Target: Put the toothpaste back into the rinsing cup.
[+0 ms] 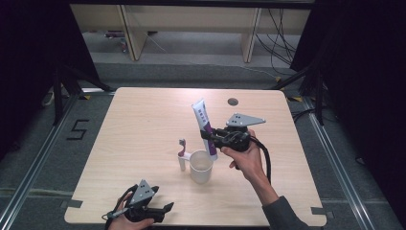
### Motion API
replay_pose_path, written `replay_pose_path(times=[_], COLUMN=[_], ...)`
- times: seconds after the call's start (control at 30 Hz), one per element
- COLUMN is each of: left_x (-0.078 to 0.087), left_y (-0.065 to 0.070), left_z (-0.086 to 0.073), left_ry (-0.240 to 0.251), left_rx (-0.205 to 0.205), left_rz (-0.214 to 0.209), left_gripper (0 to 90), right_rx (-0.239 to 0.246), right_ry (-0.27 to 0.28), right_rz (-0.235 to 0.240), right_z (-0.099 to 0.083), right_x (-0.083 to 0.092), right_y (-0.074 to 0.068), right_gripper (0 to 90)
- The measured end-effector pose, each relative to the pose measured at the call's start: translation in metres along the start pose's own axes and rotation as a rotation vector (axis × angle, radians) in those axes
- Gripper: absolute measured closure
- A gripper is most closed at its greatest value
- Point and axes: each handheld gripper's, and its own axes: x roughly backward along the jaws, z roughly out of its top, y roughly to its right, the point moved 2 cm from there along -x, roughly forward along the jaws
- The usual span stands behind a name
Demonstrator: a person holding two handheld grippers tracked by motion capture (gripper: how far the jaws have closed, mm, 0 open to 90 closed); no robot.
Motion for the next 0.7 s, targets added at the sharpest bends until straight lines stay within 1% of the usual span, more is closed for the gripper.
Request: replay_pose_path(times=[0.03,0.07,0.1,0.13,0.23,0.27,0.3,0.33,0.37,0.4,0.43,0.47,0.5,0.53,0.57,0.6,0.63,0.7], left_x=[0.0,-0.001,-0.001,-0.001,-0.001,-0.002,-0.001,0.001,0.0,0.0,-0.001,-0.001,0.0,0.0,0.0,-0.001,0.0,0.0], left_y=[0.0,0.001,0.001,0.001,0.001,0.001,0.001,-0.001,0.0,0.0,0.001,0.001,-0.001,-0.001,-0.001,0.001,0.0,0.0], left_z=[0.0,0.001,0.001,0.0,0.001,0.001,0.001,0.0,0.001,0.001,0.001,0.001,0.0,0.0,0.0,0.001,0.0,0.0], left_ry=[0.004,0.016,0.015,0.016,0.023,0.022,0.02,-0.005,0.008,0.008,0.026,0.019,-0.001,-0.002,0.005,0.015,0.003,0.004], left_rx=[0.003,0.018,0.018,0.012,0.024,0.025,0.023,-0.011,0.004,0.004,0.024,0.019,-0.007,-0.009,-0.003,0.013,-0.002,-0.006], left_rz=[0.0,0.002,0.002,0.0,0.0,0.002,0.002,0.008,0.005,0.005,0.003,0.0,0.008,0.007,0.005,0.006,0.008,0.002], left_gripper=[21.9,21.9,21.9,21.9,21.9,21.9,21.9,21.9,21.9,21.9,21.9,21.9,21.9,22.0,22.0,22.0,22.0,22.0], right_rx=[-0.006,-0.015,-0.015,0.009,0.0,0.018,-0.004,0.013,0.021,-0.001,-0.001,-0.003,-0.013,-0.01,0.001,0.013,-0.01,-0.011], right_ry=[-0.01,-0.006,-0.006,-0.01,-0.013,-0.013,-0.015,-0.016,-0.023,-0.026,-0.026,-0.027,-0.032,-0.033,-0.035,-0.03,-0.038,-0.043], right_rz=[-0.002,0.006,0.006,0.006,0.019,0.016,0.028,0.025,0.014,0.032,0.032,0.035,0.035,0.033,0.038,0.031,0.043,0.039], right_z=[0.0,-0.001,-0.001,-0.002,-0.003,-0.003,-0.005,-0.005,-0.008,-0.01,-0.01,-0.012,-0.014,-0.015,-0.015,-0.016,-0.018,-0.019], right_x=[0.0,-0.002,-0.002,-0.005,-0.008,-0.009,-0.011,-0.012,-0.014,-0.015,-0.015,-0.016,-0.017,-0.018,-0.019,-0.019,-0.021,-0.021], right_y=[-0.001,-0.002,-0.002,-0.002,-0.004,-0.004,-0.006,-0.005,-0.006,-0.007,-0.007,-0.007,-0.008,-0.007,-0.007,-0.007,-0.009,-0.009], right_gripper=[77.4,77.4,77.4,77.4,77.4,77.4,77.4,77.4,77.4,77.4,77.4,77.3,77.3,77.3,77.3,77.3,77.3,77.3])
